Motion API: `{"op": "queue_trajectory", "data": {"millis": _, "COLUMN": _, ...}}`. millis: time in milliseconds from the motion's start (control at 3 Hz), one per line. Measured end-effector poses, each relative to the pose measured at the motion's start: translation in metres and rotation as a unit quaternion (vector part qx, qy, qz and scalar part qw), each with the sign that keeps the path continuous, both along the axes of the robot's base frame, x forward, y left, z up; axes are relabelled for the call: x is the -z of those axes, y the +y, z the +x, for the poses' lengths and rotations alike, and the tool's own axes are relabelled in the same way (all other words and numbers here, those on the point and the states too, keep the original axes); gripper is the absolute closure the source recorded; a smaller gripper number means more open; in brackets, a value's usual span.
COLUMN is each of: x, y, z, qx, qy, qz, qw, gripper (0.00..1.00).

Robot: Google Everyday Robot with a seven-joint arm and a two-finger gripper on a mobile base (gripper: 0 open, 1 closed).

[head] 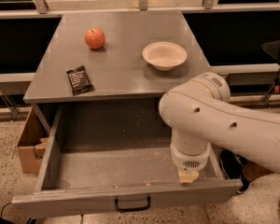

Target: Open top drawer

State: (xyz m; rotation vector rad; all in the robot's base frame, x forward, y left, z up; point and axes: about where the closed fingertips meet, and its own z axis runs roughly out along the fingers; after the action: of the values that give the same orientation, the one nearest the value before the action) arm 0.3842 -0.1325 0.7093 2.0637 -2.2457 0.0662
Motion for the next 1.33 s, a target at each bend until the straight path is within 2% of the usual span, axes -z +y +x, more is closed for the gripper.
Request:
{"op": "queue_trajectory", "data": {"millis": 667, "x": 0.0006, "y": -0.0008, "z": -0.0011, "qx": 0.000, "qy": 0.001, "qz": -0.001, "qw": 1.0000, "gripper": 0.10}}
{"op": "queue_trajectory", "data": {"millis": 1000, "x": 0.0008, "y": -0.0011, "z": -0.0015, "qx": 0.000, "qy": 0.001, "qz": -0.002, "qw": 1.0000, "gripper": 0.00}}
{"op": "queue_trajectory", "data": {"millis": 1333, "x": 0.0014, "y": -0.0014, "z": -0.0017, "qx": 0.001, "qy": 0.001, "qz": 0.000, "qw": 1.0000, "gripper": 0.00}}
